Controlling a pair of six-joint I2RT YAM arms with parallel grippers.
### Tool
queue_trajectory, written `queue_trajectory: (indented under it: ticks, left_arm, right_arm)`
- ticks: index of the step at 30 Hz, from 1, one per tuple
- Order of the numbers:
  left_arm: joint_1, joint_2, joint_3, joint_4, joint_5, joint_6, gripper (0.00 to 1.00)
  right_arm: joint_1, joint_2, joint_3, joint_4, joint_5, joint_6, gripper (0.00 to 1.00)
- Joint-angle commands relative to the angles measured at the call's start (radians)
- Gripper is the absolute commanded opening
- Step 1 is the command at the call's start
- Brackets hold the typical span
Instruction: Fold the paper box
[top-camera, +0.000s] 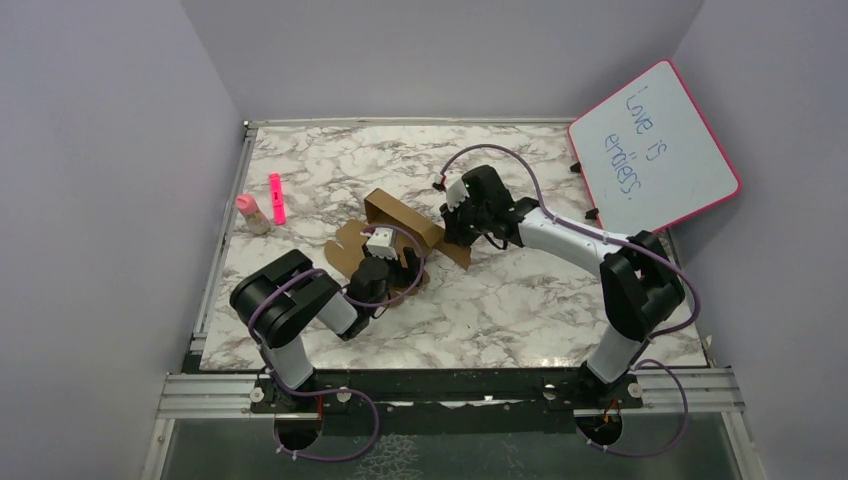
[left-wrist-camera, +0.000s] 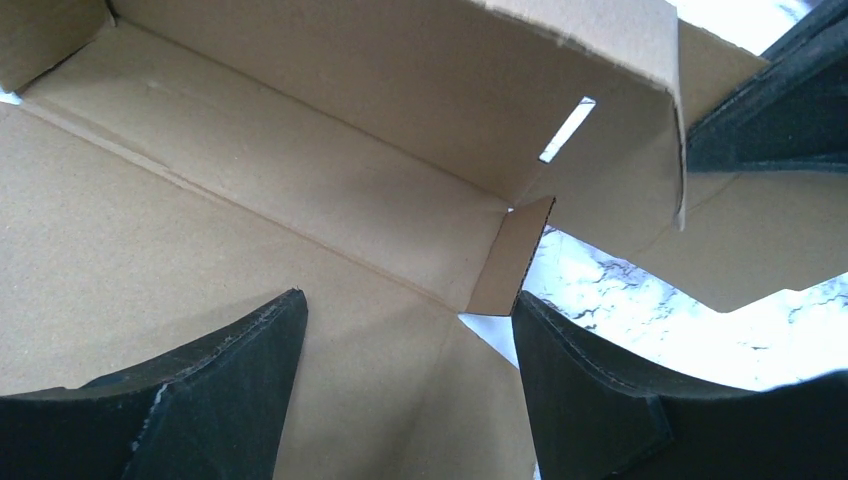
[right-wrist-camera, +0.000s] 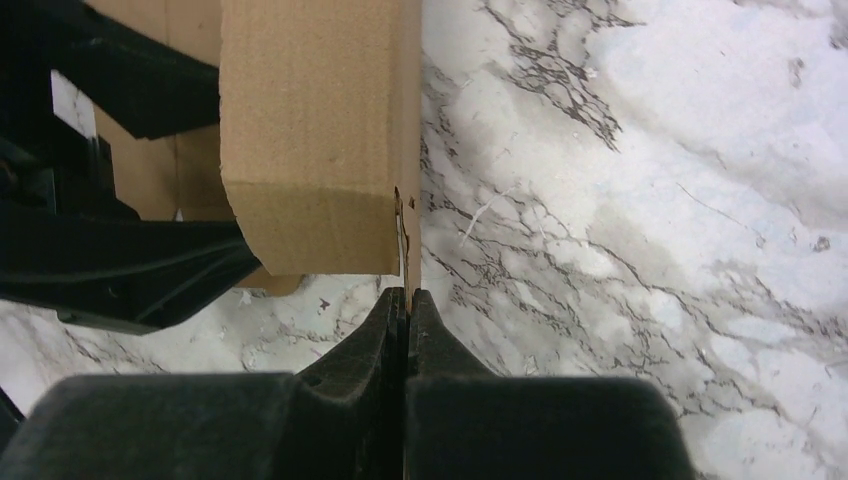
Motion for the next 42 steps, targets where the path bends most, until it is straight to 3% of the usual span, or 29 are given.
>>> queue_trajectory:
  ticks: [1,8,20,25,31,34,37,42]
  left_arm:
    - [0.0,0.038,0.011,0.011,0.079,-0.058,0.74]
    - [-0.011,0.072,0.036,0.032,0.108,-0.082,0.72]
    - [-0.026,0.1,0.064,0.059,0.128,-0.129,0.71]
    - [-0.024,-0.011,0.009,0.033,0.08,-0.115,0.72]
    - [-0.015,-0.167,-0.045,-0.142,-0.009,-0.087,0.72]
    - [-0.001,-0.198,-0.076,-0.195,-0.034,-0.119,0.65]
    - [0.003,-0.201,-0.075,-0.257,-0.04,-0.139,0.52]
    - [0.003,-0.17,-0.056,-0.292,0.001,-0.173,0.44]
  right_arm:
    - [0.023,0.007,0.076,-0.085,0.144,0.186,0.01]
    - [0.055,0.025,0.084,-0.067,0.19,0.327,0.01]
    - [0.105,0.077,0.085,-0.032,0.428,0.593,0.01]
    - [0.112,0.075,0.065,-0.003,0.451,0.583,0.01]
    - [0.111,0.082,0.072,-0.015,0.46,0.57,0.01]
    - [0.111,0.082,0.074,-0.015,0.449,0.568,0.01]
    - [0.111,0.081,0.076,-0.013,0.44,0.57,0.01]
    - [0.111,0.074,0.079,-0.012,0.44,0.586,0.01]
